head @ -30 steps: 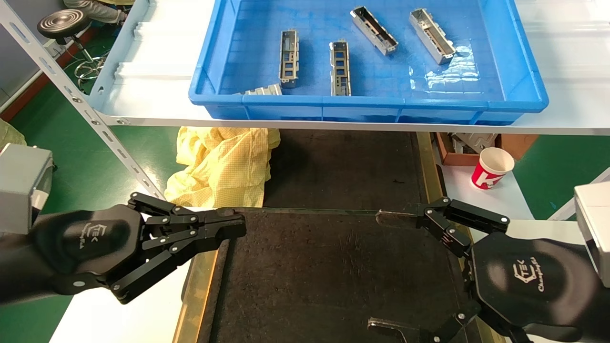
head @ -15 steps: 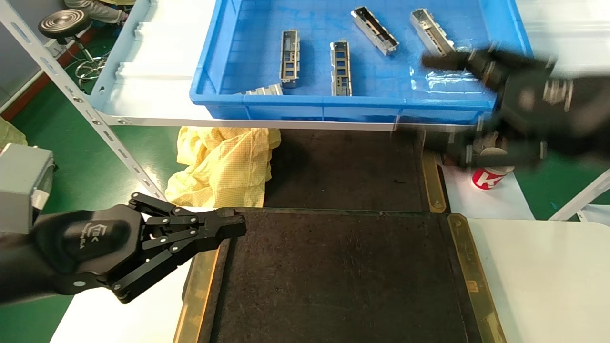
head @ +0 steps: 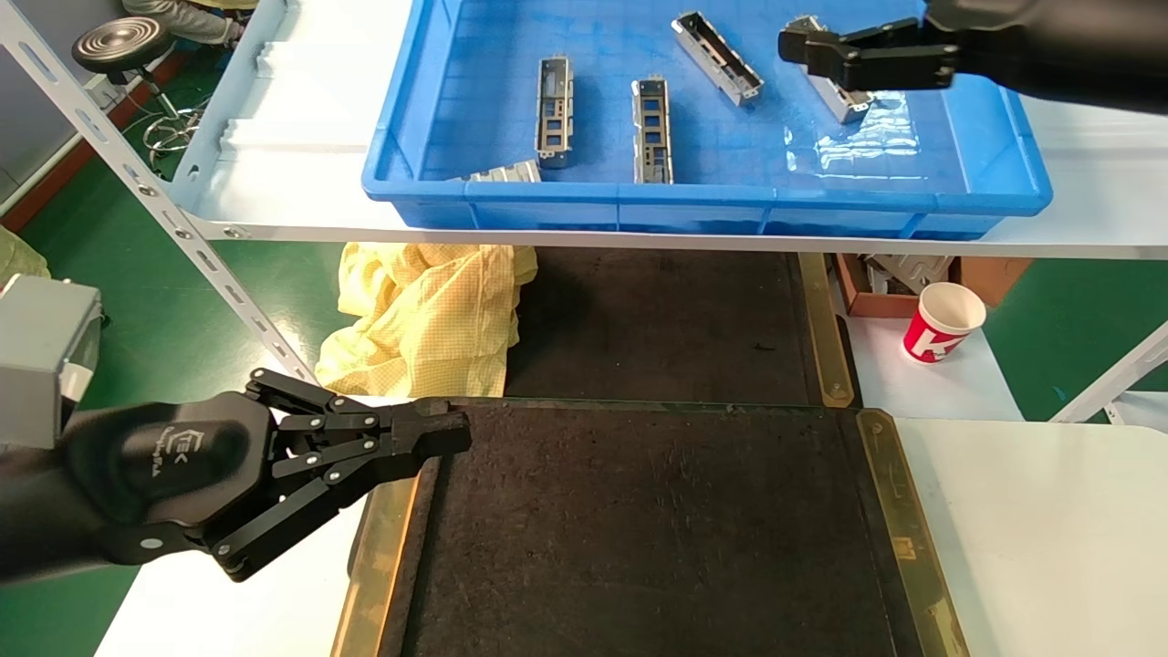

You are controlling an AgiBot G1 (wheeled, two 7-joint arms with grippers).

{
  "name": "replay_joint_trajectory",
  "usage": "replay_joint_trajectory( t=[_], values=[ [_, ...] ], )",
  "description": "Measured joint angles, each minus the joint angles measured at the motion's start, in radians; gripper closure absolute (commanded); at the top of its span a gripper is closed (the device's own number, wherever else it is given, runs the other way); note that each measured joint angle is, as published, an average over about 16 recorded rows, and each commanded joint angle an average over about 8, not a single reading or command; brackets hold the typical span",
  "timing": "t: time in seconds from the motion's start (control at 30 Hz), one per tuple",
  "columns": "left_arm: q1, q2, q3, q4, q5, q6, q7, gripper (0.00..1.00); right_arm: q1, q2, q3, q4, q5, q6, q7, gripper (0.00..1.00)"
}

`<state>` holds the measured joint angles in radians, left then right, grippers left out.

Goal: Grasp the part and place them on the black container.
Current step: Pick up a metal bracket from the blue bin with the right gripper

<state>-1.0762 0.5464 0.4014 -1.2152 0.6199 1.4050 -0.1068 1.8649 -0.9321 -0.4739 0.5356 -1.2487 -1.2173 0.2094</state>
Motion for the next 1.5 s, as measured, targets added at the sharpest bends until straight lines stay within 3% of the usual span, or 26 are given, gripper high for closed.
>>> replay_joint_trajectory(
  t=[0.33, 0.7, 0.73, 0.8, 0.9, 0.97, 1.03, 1.2, 1.23, 1.5],
  values=[
    [0.0, 0.0, 0.0, 0.0, 0.0, 0.0, 0.0, 1.0, 0.14, -0.134, -0.059, -0.288, -0.116, 0.121, -0.103, 0.0],
    [0.0, 0.0, 0.0, 0.0, 0.0, 0.0, 0.0, 1.0, 0.195, -0.199, -0.084, -0.444, -0.16, 0.203, -0.154, 0.0],
    [0.0, 0.0, 0.0, 0.0, 0.0, 0.0, 0.0, 1.0, 0.196, -0.201, -0.085, -0.451, -0.163, 0.203, -0.156, 0.04],
    [0.0, 0.0, 0.0, 0.0, 0.0, 0.0, 0.0, 1.0, 0.198, -0.204, -0.088, -0.466, -0.167, 0.202, -0.159, 0.21],
    [0.0, 0.0, 0.0, 0.0, 0.0, 0.0, 0.0, 1.0, 0.199, -0.206, -0.091, -0.483, -0.172, 0.196, -0.163, 0.58],
    [0.0, 0.0, 0.0, 0.0, 0.0, 0.0, 0.0, 0.88, 0.198, -0.206, -0.092, -0.492, -0.173, 0.192, -0.167, 0.83],
    [0.0, 0.0, 0.0, 0.0, 0.0, 0.0, 0.0, 0.63, 0.196, -0.205, -0.093, -0.499, -0.174, 0.187, -0.171, 0.97],
    [0.0, 0.0, 0.0, 0.0, 0.0, 0.0, 0.0, 0.04, 0.189, -0.202, -0.091, -0.513, -0.17, 0.183, -0.182, 1.0],
    [0.0, 0.0, 0.0, 0.0, 0.0, 0.0, 0.0, 0.0, 0.187, -0.201, -0.09, -0.515, -0.169, 0.184, -0.185, 1.0],
    [0.0, 0.0, 0.0, 0.0, 0.0, 0.0, 0.0, 0.0, 0.174, -0.202, -0.08, -0.523, -0.156, 0.218, -0.208, 1.0]
  ],
)
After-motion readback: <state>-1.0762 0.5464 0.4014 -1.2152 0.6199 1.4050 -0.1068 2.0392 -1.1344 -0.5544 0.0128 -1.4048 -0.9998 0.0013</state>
